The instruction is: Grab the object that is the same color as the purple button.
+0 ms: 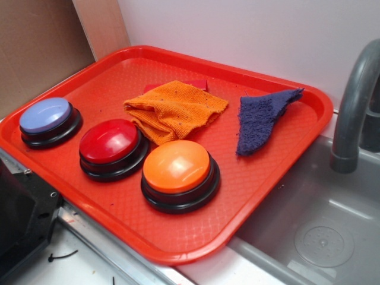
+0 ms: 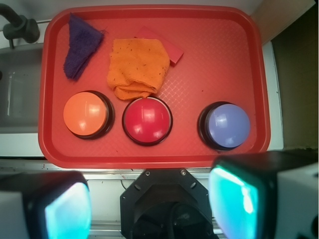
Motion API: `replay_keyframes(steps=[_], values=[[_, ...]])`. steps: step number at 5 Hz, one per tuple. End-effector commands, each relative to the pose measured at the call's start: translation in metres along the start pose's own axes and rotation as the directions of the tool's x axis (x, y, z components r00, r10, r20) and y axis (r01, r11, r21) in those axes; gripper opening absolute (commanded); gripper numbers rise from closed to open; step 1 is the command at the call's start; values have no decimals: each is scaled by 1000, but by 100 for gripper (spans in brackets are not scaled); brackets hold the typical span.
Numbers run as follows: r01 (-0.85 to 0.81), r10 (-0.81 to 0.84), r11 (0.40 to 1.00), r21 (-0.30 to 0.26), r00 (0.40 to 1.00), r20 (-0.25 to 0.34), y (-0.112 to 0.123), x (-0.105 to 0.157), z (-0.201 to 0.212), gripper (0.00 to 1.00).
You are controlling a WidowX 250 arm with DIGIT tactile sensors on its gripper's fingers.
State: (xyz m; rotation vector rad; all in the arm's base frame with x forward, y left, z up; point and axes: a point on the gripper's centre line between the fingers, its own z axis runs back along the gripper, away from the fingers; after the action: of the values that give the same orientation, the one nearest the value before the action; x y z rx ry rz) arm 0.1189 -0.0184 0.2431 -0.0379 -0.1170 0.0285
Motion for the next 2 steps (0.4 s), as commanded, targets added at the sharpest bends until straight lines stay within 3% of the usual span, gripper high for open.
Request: replay_keyframes(steps=[1, 2], values=[[0, 0, 1000, 0, 1000, 0, 0, 0, 0, 100], [-107, 107, 994, -2, 993, 38, -8, 19, -13, 100]])
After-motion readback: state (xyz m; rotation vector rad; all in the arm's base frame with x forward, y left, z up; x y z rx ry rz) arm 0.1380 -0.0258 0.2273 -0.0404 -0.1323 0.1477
